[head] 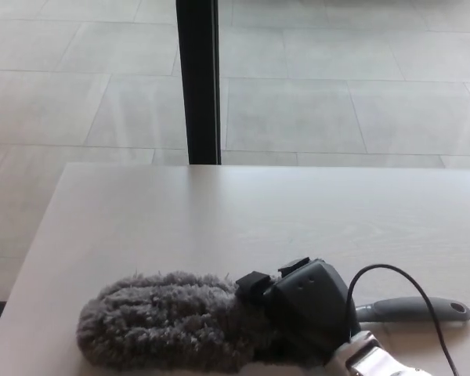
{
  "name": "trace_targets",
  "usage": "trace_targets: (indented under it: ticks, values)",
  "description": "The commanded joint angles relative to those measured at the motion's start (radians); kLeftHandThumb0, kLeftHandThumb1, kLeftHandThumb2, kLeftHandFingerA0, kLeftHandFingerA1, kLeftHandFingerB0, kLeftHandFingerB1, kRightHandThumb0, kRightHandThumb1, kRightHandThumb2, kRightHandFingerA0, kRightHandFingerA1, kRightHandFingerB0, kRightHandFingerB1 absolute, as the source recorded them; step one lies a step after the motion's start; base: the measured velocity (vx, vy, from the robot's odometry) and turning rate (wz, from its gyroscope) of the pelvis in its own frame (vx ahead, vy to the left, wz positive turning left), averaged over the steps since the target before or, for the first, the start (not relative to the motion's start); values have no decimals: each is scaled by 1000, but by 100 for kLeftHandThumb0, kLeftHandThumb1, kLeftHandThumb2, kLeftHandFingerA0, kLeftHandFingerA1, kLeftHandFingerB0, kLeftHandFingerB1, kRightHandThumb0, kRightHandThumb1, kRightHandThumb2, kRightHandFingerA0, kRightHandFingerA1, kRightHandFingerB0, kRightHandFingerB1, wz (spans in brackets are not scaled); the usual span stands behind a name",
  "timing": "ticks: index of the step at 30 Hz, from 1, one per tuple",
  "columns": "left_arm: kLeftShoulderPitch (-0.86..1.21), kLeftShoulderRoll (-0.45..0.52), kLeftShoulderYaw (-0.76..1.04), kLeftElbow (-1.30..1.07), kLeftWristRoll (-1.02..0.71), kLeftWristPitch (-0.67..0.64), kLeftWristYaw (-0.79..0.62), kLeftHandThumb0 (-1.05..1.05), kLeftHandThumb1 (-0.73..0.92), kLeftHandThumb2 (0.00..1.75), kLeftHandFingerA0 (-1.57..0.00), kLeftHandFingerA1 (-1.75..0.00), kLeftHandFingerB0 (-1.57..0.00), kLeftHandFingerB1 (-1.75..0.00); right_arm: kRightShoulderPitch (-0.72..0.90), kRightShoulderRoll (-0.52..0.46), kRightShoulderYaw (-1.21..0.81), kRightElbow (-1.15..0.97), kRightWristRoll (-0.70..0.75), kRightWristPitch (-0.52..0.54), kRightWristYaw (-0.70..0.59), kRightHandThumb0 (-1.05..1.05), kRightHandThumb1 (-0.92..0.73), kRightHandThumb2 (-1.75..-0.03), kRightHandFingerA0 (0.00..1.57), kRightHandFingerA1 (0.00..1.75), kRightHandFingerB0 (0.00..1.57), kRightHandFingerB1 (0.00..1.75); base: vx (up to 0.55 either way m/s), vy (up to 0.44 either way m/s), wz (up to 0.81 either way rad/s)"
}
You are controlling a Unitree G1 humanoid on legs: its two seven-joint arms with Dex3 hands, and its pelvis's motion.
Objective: The robot uses its right hand to pick up the duster kept in the middle of the desk and use it to wipe the desk by swiping its surface twice
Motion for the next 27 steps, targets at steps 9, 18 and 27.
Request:
trace_targets:
  ticks: [9,18,27]
  values:
    - [1,30,-6,9,9,-17,0,-48,64,59,-72,-68,-66,-53,116,-171,-35,-96,-51,-83,114,-35,-52,-60,92,171,91,75,0,0,0]
    - [-1,26,-4,10,7,-13,-1,-48,65,59,-71,-68,-65,-51,81,-137,-50,-35,-84,-83,110,-35,-53,-59,91,174,91,80,0,0,0]
    - [9,23,-5,6,8,-21,0,-49,63,59,-70,-67,-75,-56,-63,-12,-42,111,-117,-37,97,-41,-41,-89,122,137,82,83,0,0,0]
